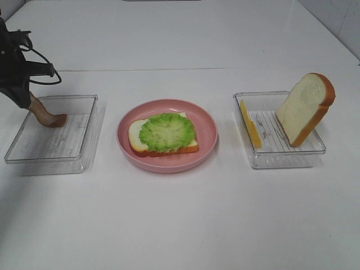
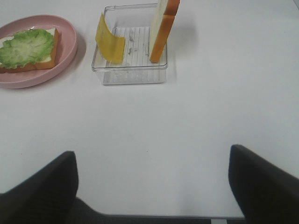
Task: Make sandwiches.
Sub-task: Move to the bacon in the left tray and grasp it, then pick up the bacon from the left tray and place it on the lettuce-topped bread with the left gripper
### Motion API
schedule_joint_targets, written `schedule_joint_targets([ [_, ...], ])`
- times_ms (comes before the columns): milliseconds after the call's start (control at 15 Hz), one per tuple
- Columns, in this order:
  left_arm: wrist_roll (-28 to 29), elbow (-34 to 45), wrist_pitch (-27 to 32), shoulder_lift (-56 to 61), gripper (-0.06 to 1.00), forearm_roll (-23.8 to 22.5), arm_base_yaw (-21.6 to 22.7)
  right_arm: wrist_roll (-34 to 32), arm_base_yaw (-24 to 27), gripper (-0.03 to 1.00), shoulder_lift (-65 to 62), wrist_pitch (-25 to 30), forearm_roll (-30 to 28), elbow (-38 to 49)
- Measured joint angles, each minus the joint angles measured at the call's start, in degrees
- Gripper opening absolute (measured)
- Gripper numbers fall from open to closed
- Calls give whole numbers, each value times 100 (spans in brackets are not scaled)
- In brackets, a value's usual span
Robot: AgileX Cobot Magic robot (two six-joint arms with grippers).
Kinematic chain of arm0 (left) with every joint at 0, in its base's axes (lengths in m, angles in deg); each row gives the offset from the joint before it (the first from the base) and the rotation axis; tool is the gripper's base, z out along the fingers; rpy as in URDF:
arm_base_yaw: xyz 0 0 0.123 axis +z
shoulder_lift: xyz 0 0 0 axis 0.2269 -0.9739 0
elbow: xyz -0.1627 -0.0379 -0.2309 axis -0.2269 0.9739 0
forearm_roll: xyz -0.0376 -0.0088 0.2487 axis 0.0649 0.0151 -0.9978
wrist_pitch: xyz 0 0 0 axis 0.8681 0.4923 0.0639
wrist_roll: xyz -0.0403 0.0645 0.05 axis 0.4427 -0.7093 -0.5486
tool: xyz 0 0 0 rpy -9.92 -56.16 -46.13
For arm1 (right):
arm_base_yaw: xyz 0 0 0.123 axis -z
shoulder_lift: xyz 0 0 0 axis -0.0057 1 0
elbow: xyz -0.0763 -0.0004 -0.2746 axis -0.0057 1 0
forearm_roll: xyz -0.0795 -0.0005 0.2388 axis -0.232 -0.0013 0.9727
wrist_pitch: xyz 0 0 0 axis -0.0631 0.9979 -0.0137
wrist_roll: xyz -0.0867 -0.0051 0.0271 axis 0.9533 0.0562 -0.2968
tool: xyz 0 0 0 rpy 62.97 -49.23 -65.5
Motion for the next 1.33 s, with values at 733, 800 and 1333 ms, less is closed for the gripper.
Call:
schedule_joint_targets([
  [733, 917, 269, 109, 1587, 0, 642, -516, 0, 0, 85, 0, 0, 0, 0],
  [800, 1031, 556, 115, 1748, 0, 619, -728, 0, 0, 85, 0, 0, 0, 0],
  [1333, 2727, 1083, 132, 2068, 0, 544, -2487, 0, 0, 85, 0, 0, 0, 0],
])
